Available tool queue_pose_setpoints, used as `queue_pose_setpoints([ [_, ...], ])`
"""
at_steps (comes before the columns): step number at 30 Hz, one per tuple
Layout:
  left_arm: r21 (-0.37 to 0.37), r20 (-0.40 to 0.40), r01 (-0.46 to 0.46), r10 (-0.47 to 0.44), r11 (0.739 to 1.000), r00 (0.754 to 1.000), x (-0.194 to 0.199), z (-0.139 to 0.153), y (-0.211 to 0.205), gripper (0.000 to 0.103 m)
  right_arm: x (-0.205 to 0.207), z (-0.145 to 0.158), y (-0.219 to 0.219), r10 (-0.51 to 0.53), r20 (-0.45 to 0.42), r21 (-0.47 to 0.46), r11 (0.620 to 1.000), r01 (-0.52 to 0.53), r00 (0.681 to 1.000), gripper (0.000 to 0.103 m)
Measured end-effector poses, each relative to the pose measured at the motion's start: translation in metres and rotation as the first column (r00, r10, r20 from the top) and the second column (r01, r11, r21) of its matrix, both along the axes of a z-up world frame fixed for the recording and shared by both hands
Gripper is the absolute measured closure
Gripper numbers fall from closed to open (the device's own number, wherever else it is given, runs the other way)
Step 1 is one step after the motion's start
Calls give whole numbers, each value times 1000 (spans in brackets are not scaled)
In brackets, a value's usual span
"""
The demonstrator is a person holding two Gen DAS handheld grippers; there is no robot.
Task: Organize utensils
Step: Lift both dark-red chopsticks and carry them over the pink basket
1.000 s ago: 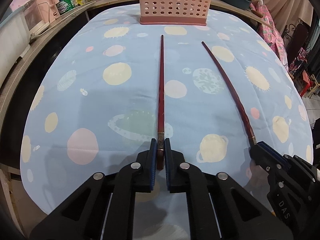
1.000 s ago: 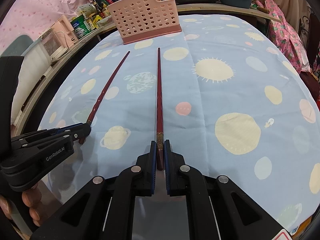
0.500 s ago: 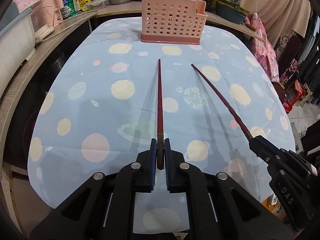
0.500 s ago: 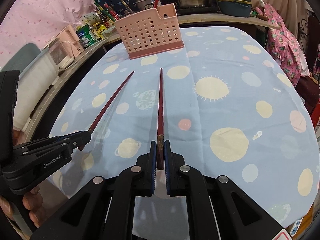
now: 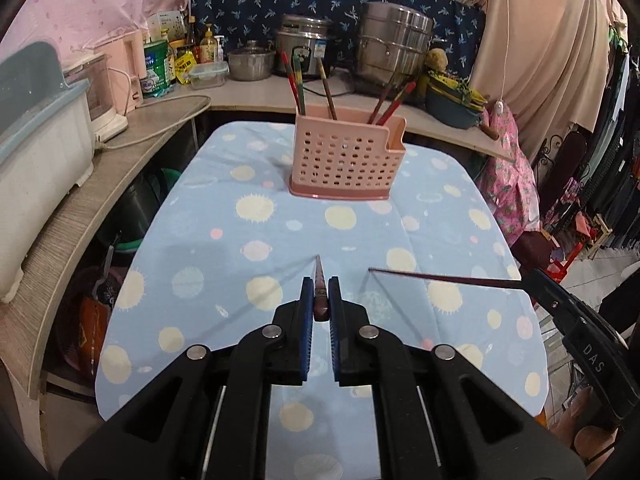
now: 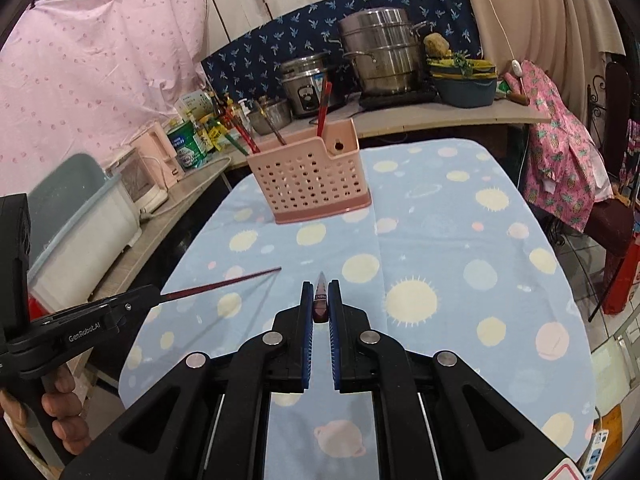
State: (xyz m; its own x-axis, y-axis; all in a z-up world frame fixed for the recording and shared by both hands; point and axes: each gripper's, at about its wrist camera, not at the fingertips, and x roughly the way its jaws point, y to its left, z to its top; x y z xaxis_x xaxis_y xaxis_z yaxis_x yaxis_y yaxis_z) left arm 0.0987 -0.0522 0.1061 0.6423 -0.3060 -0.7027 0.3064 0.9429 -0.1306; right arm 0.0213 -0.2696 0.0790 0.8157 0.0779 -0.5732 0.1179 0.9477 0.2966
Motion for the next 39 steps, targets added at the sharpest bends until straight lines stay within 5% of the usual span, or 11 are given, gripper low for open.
queue_pose_setpoints([
  [15,-19,90,-8,9,1000,996,71,52,-26,96,63,49,-31,-25,105,9,1000,24,994,96],
  [31,-150,281,-59,100,987,954,157,167,-39,96,162,154,-69,-68,317,98,994,38,946,96],
  [39,-163,274,-105,147,981,951,208,162,-47,96,215,162,-69,-80,317,48,997,68,945,96],
])
